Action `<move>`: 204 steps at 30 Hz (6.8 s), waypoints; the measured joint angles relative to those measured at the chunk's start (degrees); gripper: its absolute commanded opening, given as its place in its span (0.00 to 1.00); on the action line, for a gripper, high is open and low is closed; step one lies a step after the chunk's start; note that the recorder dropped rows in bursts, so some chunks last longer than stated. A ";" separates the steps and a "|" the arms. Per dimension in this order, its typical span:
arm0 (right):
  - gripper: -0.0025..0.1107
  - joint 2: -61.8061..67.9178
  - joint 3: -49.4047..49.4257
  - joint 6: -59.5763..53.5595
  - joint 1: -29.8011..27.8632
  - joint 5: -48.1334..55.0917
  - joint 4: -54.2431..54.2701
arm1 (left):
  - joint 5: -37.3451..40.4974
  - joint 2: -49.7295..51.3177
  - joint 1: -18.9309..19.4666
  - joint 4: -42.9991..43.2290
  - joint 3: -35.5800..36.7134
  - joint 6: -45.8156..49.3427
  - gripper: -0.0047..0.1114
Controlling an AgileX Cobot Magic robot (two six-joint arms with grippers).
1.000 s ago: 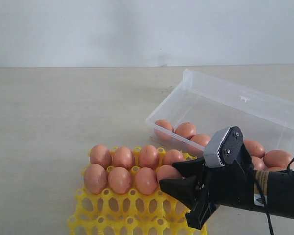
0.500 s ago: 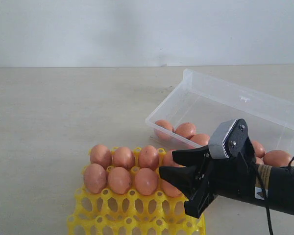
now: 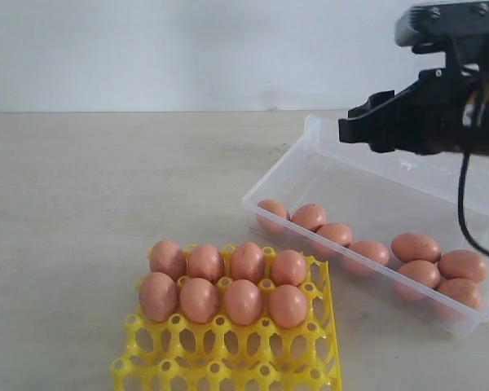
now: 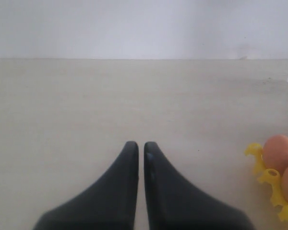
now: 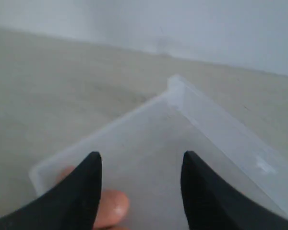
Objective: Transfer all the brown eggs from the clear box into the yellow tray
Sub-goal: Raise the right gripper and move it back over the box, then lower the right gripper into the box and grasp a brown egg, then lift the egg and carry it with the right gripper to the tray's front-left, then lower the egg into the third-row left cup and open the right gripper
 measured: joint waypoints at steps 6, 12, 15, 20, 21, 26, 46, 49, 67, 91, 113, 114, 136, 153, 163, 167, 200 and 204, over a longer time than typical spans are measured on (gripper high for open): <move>0.41 15.90 -30.42 -19.96 -0.23 42.52 13.49 | 0.00 0.00 0.00 0.00 0.00 0.00 0.08; 0.41 33.26 -45.93 -34.46 -0.23 64.92 31.44 | 0.00 0.00 0.00 0.00 0.00 0.00 0.08; 0.41 36.41 -47.86 -35.23 -0.23 66.36 32.47 | 0.00 0.00 0.00 0.00 0.00 0.00 0.08; 0.41 37.08 -48.24 -32.53 -0.23 66.04 31.56 | 0.00 0.00 0.00 0.00 0.00 0.00 0.08; 0.41 37.26 -48.24 -31.69 -0.23 65.15 31.44 | 0.00 0.00 0.00 0.00 0.00 0.00 0.08; 0.41 39.09 -48.24 -26.92 -0.23 60.01 30.99 | 0.00 0.00 0.00 0.00 0.00 0.00 0.08; 0.42 41.42 -39.72 -18.96 -0.23 47.06 31.59 | 0.00 0.00 0.00 0.00 0.00 0.00 0.08; 0.42 41.42 -39.69 -18.88 -0.23 46.67 31.85 | 0.00 0.00 0.00 0.00 0.00 0.00 0.08; 0.41 44.98 -39.69 -19.01 -0.24 45.18 34.97 | 0.00 0.00 0.00 0.00 0.00 0.00 0.08; 0.02 37.06 -39.10 -13.29 -0.24 43.97 22.40 | 0.00 0.00 0.00 0.00 0.00 0.00 0.08; 0.02 20.35 -7.23 18.03 26.02 -47.15 -25.98 | 0.00 0.00 0.00 0.00 0.00 0.00 0.08; 0.02 20.35 -5.32 17.28 27.26 -47.20 -26.00 | 0.00 0.00 0.00 0.00 0.00 0.00 0.08; 0.02 34.34 11.11 -0.70 45.99 -66.13 28.16 | 0.00 0.00 0.00 0.00 0.00 0.00 0.08; 0.02 34.34 11.11 0.10 45.99 -61.72 19.53 | 0.00 0.00 0.00 0.00 0.00 0.00 0.08; 0.02 34.34 11.11 0.10 45.99 -61.61 18.80 | 0.00 0.00 0.00 0.00 0.00 0.00 0.08; 0.02 34.34 11.11 0.10 45.99 -61.35 18.80 | 0.00 0.00 0.00 0.00 0.00 0.00 0.08; 0.02 34.34 4.79 -11.49 45.99 -48.69 28.75 | 0.00 0.00 0.00 0.00 0.00 0.00 0.08; 0.02 34.34 4.79 -12.35 45.99 -45.36 29.12 | 0.00 0.00 0.00 0.00 0.00 0.00 0.08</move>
